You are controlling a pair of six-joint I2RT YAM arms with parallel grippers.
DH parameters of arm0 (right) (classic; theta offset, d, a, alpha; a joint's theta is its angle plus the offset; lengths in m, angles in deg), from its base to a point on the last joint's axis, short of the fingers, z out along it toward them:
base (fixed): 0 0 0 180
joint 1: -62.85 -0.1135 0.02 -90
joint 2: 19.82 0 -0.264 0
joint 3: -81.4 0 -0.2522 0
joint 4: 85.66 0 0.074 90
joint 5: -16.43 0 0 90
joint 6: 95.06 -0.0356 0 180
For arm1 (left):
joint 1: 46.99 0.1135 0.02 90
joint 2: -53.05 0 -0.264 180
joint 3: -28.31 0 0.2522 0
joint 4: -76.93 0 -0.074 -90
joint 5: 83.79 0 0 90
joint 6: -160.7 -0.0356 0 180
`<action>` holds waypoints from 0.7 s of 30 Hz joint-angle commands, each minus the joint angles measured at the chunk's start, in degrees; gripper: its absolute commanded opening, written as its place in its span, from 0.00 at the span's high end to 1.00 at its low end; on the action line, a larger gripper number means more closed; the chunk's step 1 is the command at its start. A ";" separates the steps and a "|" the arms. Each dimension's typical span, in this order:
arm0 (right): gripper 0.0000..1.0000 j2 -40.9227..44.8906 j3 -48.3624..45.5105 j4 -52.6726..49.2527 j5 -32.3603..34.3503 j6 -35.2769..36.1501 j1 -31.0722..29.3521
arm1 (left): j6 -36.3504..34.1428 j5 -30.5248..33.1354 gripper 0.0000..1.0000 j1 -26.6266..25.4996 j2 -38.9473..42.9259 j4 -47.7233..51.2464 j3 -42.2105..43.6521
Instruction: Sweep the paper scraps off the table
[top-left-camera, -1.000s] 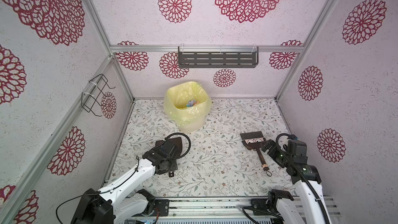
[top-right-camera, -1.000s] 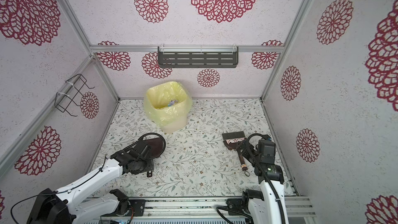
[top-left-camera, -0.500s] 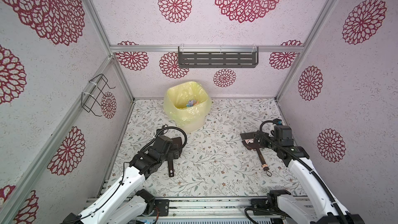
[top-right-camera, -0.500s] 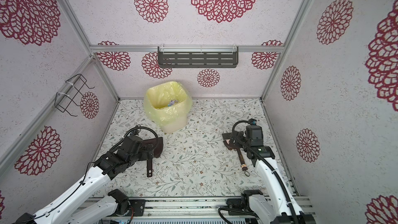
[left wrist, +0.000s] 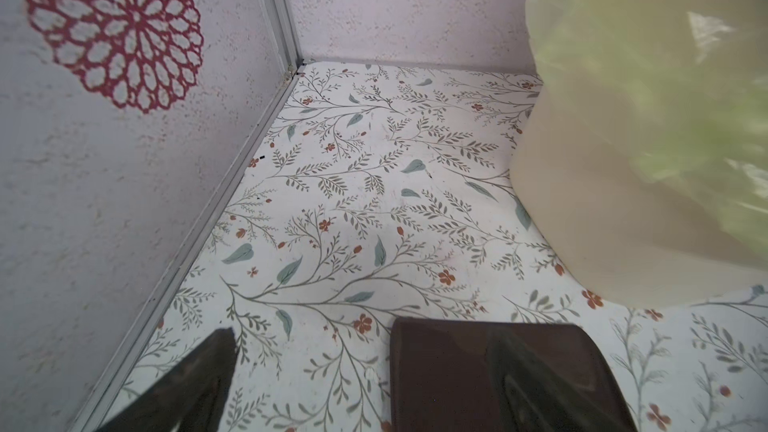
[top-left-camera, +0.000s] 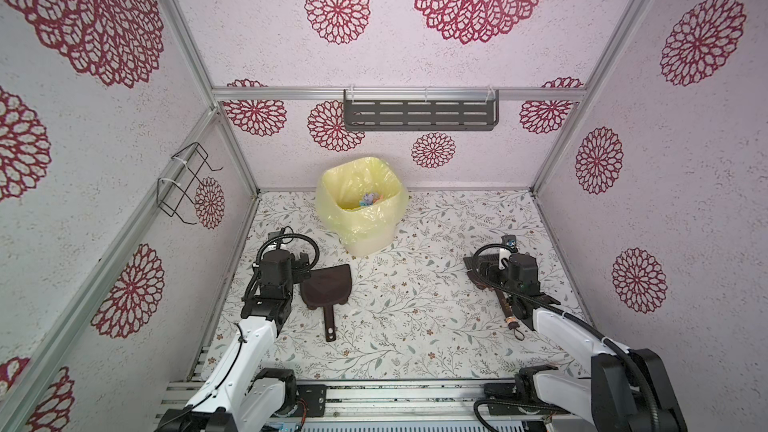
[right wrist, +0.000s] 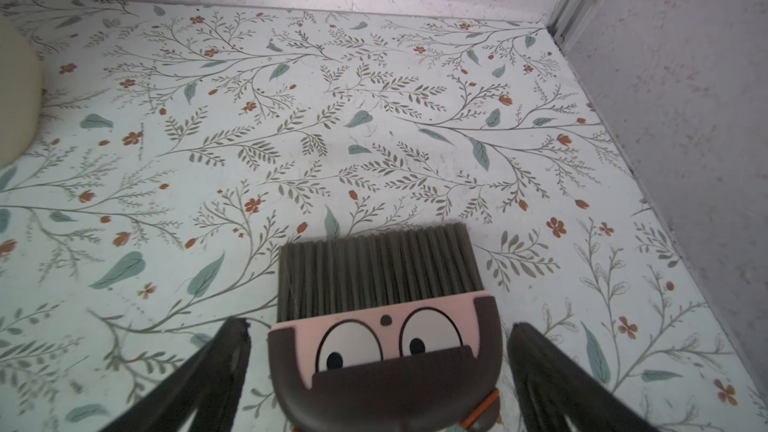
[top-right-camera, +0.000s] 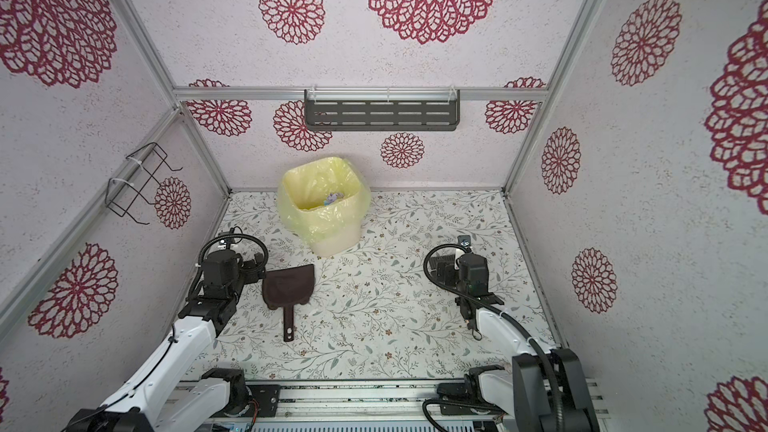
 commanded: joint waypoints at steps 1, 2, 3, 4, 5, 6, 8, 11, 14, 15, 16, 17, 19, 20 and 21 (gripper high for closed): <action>0.01 -1.89 -1.53 15.63 2.97 5.14 0.85 | -4.31 -4.49 0.03 3.01 -3.89 -16.57 2.46; 0.01 -2.90 -2.09 17.83 2.26 5.03 1.41 | -4.24 -5.26 0.03 4.24 -5.41 -19.68 3.39; 0.01 -3.94 -2.33 19.17 1.59 4.65 1.88 | -3.93 -5.94 0.03 5.16 -6.50 -22.29 4.03; 0.01 -5.27 -2.47 20.45 0.99 4.69 2.32 | -3.95 -6.69 0.03 5.87 -7.64 -24.79 4.72; 0.01 -6.61 -2.69 21.96 0.78 4.91 2.51 | -4.27 -7.79 0.03 6.10 -8.93 -27.94 5.76; 0.01 -7.68 -2.99 23.37 0.64 5.29 2.60 | -4.87 -8.95 0.03 6.21 -10.21 -31.26 6.88; 0.01 -9.59 -4.05 27.33 0.52 5.94 2.84 | -5.19 -10.17 0.03 6.21 -13.48 -38.15 8.58; 0.01 -12.33 -5.34 32.15 -0.77 5.85 3.47 | -5.86 -10.83 0.03 6.20 -17.81 -44.05 9.29; 0.01 -13.90 -5.40 34.43 -1.81 5.91 3.81 | -5.46 -9.87 0.03 6.71 -22.82 -50.99 9.68; 0.01 -15.04 -5.54 35.94 -2.31 5.82 3.98 | -5.26 -10.80 0.03 7.04 -24.18 -52.42 9.78; 0.01 -15.23 -4.79 34.33 -2.08 5.59 4.11 | -5.35 -11.89 0.03 7.13 -25.48 -53.77 9.78; 0.01 -15.56 -4.28 33.99 -3.50 4.98 4.95 | -5.52 -12.01 0.03 7.18 -26.95 -54.83 9.72; 0.01 -16.05 -3.58 33.25 -4.58 4.01 6.04 | -5.55 -11.93 0.03 7.22 -29.19 -57.50 9.96; 0.01 -16.24 -3.45 32.98 -5.40 3.52 6.73 | -5.55 -12.08 0.03 7.27 -29.85 -57.95 10.02; 0.01 -16.48 -3.49 33.40 -6.06 2.97 7.35 | -5.63 -12.33 0.03 7.30 -30.23 -58.05 9.96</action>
